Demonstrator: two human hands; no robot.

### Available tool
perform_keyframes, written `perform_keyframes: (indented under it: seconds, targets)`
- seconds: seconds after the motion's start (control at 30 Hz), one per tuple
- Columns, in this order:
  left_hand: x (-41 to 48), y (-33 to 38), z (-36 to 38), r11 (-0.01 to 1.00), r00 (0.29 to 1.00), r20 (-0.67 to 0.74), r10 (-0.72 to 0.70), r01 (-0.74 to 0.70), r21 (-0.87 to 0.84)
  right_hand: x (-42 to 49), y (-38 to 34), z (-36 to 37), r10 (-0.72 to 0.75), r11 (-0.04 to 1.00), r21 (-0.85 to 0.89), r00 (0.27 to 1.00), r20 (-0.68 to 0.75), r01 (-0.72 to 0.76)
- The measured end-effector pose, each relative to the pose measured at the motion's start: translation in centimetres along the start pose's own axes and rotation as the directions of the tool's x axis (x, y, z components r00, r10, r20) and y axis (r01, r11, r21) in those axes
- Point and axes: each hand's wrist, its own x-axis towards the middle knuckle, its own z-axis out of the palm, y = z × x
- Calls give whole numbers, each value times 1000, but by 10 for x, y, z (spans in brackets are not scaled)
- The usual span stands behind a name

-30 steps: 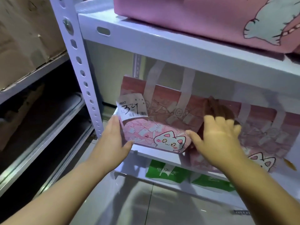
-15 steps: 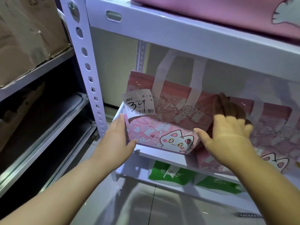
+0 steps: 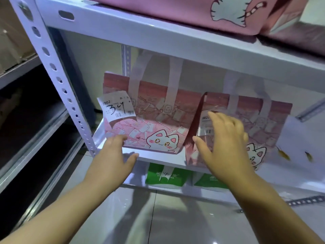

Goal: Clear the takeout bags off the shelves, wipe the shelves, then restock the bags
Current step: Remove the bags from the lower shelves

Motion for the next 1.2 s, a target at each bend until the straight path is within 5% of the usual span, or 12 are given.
perform_keyframes:
  seconds: [0.37,0.63,0.87,1.2]
  targets:
    - [-22,72,75,988,978,142,152,-154,7,-46,130,23,160,987,29,987,21,-160]
    - [-17,118,124,984,980,99,173,-168,-53,-46,215,29,341,935,77,938,69,-345]
    - [-19,125,142,994,992,52,112,-111,-14,-30,240,41,281,927,210,945,167,-312]
    - [-17,132,146,999,997,48,53,-53,10,-33,244,46,181,912,348,975,131,-216]
